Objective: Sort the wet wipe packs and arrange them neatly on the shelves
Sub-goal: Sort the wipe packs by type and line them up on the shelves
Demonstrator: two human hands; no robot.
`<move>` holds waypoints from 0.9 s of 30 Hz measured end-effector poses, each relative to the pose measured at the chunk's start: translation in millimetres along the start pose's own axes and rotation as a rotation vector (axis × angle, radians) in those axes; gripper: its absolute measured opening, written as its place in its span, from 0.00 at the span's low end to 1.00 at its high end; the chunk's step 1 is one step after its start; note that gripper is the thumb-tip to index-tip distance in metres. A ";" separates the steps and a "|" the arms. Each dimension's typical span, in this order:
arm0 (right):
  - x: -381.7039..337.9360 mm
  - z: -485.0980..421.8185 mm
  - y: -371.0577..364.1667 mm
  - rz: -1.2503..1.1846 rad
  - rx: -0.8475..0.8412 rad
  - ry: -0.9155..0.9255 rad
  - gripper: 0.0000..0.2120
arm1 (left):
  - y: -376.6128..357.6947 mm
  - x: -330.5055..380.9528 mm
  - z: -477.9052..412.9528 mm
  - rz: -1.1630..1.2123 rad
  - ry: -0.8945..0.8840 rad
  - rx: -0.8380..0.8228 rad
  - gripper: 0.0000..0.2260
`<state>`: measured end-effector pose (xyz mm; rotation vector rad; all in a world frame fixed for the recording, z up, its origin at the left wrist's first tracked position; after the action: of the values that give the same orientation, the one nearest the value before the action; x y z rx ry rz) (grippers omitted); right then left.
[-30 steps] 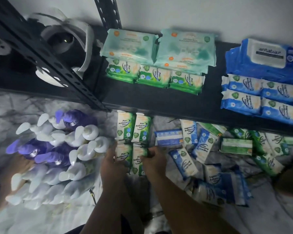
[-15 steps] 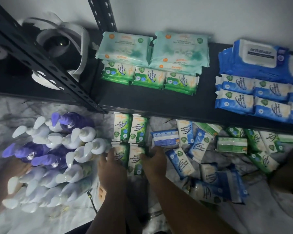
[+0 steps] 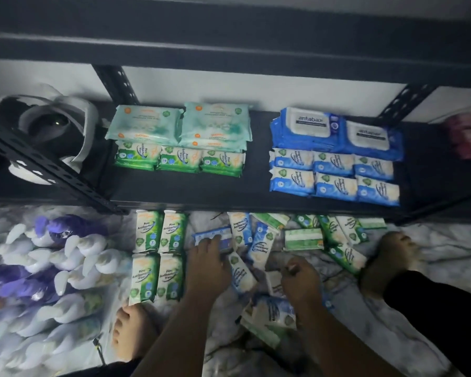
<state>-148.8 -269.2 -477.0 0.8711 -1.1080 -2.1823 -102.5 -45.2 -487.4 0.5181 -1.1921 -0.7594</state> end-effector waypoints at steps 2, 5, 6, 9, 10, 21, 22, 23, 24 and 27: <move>14.1 -12.5 19.7 -0.032 0.003 -0.016 0.05 | -7.3 21.9 -8.6 -0.077 -0.031 -0.040 0.28; 29.2 -36.7 43.7 0.055 0.027 0.042 0.10 | -24.1 39.1 -30.6 -0.104 -0.014 -0.085 0.32; 32.7 -46.2 48.3 0.144 0.019 0.062 0.18 | -30.9 38.5 -40.1 -0.120 -0.002 -0.114 0.35; 33.7 -67.9 60.0 0.380 -0.119 0.094 0.38 | -53.5 31.6 -69.5 -0.168 0.084 -0.258 0.43; 33.2 -74.8 59.1 0.441 -0.148 0.127 0.41 | -60.0 31.6 -76.3 -0.176 0.101 -0.303 0.44; 38.4 -83.7 24.0 0.684 -0.129 0.247 0.28 | -111.6 55.4 -17.3 -0.284 0.121 -0.356 0.37; 44.3 -80.1 21.2 0.706 -0.116 0.243 0.28 | -113.3 56.6 -12.9 -0.295 0.114 -0.365 0.38; 50.3 -76.6 18.8 0.735 -0.112 0.236 0.29 | -114.7 58.6 -8.1 -0.300 0.110 -0.372 0.39; 55.9 -74.0 16.9 0.763 -0.105 0.225 0.30 | -116.3 61.1 -2.9 -0.300 0.111 -0.382 0.39; 69.0 -67.2 16.6 0.807 -0.079 0.185 0.32 | -117.7 61.9 10.2 -0.326 0.088 -0.436 0.37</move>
<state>-140.7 -359.1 -514.5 0.4540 -1.0314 -1.4345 -130.6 -168.5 -529.8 0.3784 -0.8333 -1.2279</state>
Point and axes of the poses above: each hand's wrist, its own z-axis away from the middle knuckle, its own y-axis out of the back of the hand, x = y × z, the point moved 2 cm from there along -z, towards the middle knuckle, and after that the axes turned 14 degrees about z, right-handed, at the moved point
